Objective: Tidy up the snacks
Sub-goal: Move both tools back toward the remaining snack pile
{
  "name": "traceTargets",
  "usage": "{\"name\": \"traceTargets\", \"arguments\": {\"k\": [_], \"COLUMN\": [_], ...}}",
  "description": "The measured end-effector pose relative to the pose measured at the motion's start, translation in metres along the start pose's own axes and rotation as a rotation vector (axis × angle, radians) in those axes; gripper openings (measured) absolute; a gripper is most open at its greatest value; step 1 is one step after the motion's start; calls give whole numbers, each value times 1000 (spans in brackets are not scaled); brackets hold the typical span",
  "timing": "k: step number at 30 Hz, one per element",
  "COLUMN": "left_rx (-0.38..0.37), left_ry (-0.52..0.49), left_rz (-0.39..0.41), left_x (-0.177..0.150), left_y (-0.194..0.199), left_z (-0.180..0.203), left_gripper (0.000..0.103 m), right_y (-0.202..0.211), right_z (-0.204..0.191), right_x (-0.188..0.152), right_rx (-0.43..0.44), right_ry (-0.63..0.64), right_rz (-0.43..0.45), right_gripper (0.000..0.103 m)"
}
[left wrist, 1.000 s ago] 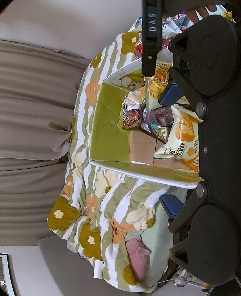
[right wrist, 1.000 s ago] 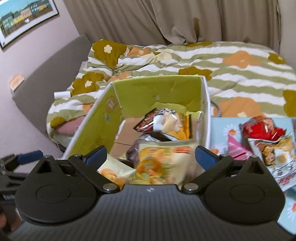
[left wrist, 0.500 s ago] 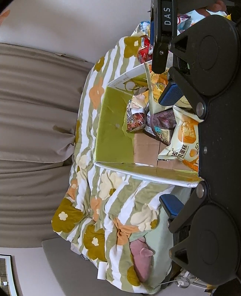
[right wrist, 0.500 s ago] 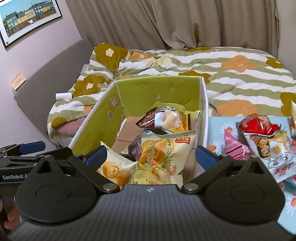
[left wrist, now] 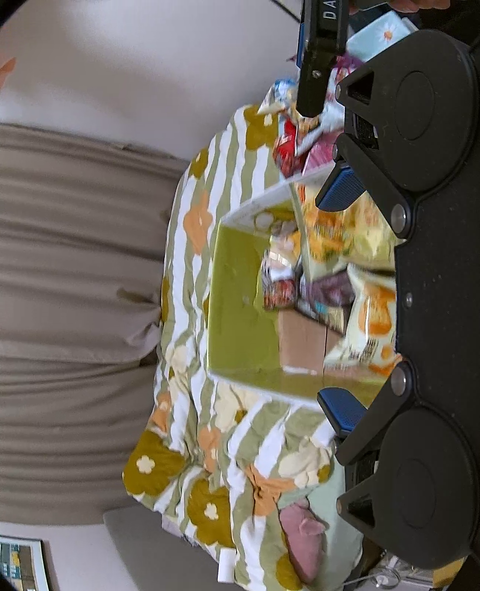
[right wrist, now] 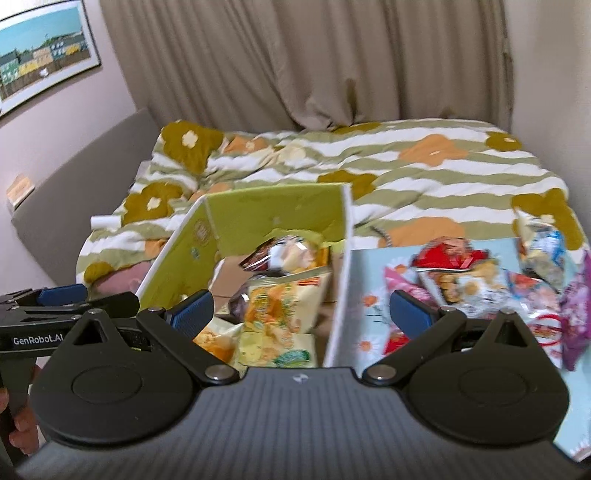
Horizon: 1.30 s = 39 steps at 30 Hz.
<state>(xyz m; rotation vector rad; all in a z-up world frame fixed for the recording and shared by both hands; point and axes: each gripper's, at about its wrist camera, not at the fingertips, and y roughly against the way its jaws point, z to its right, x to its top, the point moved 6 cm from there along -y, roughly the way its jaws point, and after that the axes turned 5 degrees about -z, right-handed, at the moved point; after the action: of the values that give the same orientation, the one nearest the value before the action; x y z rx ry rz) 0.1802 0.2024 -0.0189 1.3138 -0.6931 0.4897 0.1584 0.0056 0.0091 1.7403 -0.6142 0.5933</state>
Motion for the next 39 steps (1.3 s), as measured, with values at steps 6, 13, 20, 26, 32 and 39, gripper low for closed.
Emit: {"name": "traceTargets", "arguments": {"k": [6,13,20,26,32,39], "left_rx": [-30,-65,-81,-68,-61,-31], "left_ry": [-40,1,62,150,269,341], "left_rz": [1,-67,-194,-282,-357,-401], "left_x": [0,-17,-53,-84,-119,-147], "left_y": [0,-20,-57,-87,-112,-136], "left_z": [44,114,185,228,252,270], "left_gripper": [103,103,103,103,102,102], "right_y": [33,61,69,57,31,-1], "right_z": [43,121,207,272,319,343], "right_x": [1,3,-4,-12,-17,-14], "right_rx": [-43,-101,-140,-131,-99,-55], "right_ry": [-48,-89,-100,-100,-88,-59], "right_rz": [36,55,9,-63,-131,-170], "right_gripper": [103,103,103,103,103,103]}}
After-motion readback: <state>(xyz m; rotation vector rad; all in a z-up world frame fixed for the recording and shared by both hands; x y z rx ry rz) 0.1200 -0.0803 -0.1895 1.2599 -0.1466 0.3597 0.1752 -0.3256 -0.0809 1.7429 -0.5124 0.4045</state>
